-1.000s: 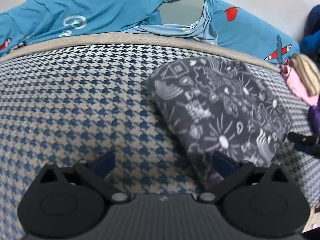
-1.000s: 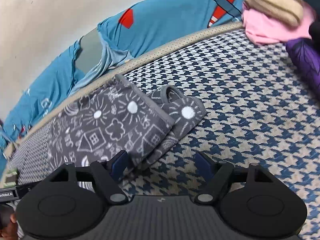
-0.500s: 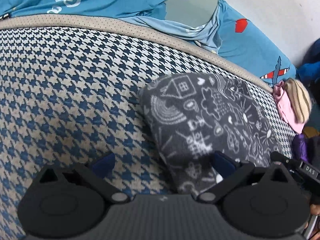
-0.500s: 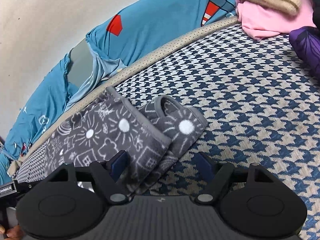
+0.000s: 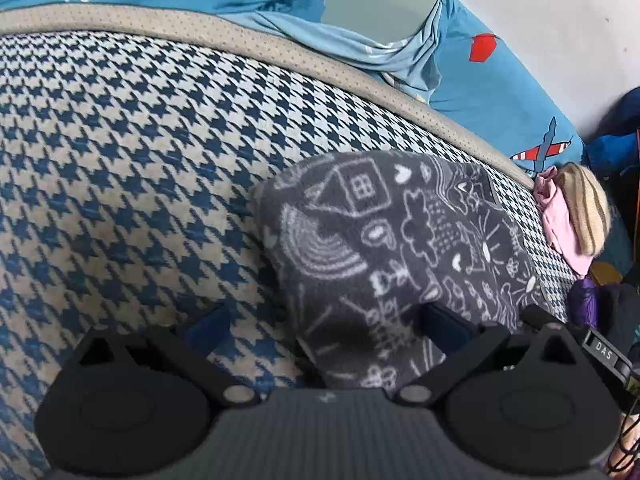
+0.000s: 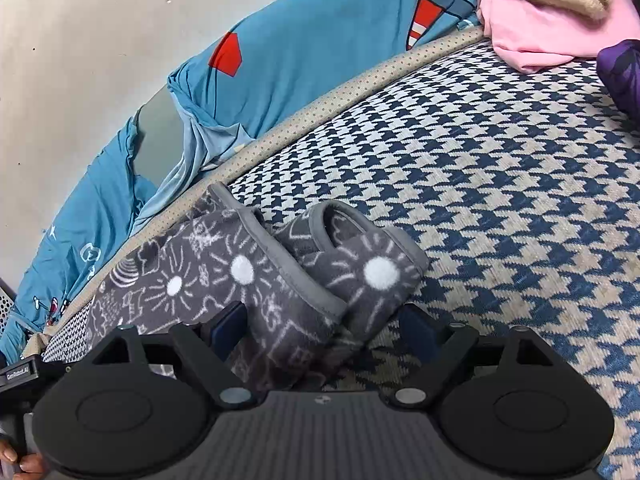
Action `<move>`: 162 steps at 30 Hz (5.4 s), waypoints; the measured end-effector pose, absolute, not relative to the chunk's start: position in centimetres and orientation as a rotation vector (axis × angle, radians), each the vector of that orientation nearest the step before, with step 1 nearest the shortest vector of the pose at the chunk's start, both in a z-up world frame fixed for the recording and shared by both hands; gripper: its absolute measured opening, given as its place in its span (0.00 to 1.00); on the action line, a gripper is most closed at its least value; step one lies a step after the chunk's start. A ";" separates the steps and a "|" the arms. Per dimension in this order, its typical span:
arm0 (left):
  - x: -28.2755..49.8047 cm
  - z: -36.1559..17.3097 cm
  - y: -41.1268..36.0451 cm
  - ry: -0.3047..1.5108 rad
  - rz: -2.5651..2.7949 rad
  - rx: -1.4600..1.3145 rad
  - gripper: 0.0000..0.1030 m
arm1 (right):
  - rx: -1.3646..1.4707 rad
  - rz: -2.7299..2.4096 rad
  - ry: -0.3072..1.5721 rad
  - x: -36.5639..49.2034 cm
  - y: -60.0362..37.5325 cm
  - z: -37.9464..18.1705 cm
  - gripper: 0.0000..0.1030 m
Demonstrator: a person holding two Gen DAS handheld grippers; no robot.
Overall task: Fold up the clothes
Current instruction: 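Grasp the folded hoodie bundle with the right gripper while the left gripper grasps its other end, then lift the folded hoodie bundle off the blanket with both grippers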
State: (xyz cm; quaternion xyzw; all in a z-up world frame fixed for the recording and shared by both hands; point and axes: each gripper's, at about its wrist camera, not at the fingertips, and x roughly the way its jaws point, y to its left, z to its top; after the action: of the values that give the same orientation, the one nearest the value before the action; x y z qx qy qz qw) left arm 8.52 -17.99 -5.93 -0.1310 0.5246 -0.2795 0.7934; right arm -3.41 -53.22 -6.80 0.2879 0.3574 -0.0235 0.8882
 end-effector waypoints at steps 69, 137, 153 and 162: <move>4.9 -2.1 -22.7 0.954 -0.602 -0.122 0.70 | 0.269 -0.046 0.578 -5.0 -46.4 -2.1 0.38; -5.2 2.5 -23.1 0.771 -0.402 0.021 0.64 | 0.141 -0.032 0.548 -12.0 -42.5 -1.3 0.38; -7.4 4.2 -28.3 0.747 -0.445 0.084 0.64 | 0.180 -0.097 0.512 -15.8 -45.9 -0.4 0.38; -8.6 5.7 -34.2 0.702 -0.535 0.123 0.64 | 0.254 -0.213 0.437 -18.7 -50.5 1.4 0.38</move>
State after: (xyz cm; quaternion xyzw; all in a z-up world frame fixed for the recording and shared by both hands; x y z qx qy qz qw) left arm -8.61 -34.15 5.74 0.0596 0.3395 -0.2586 0.9024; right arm -18.71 -50.45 1.38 0.1255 0.2156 -0.1053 0.9627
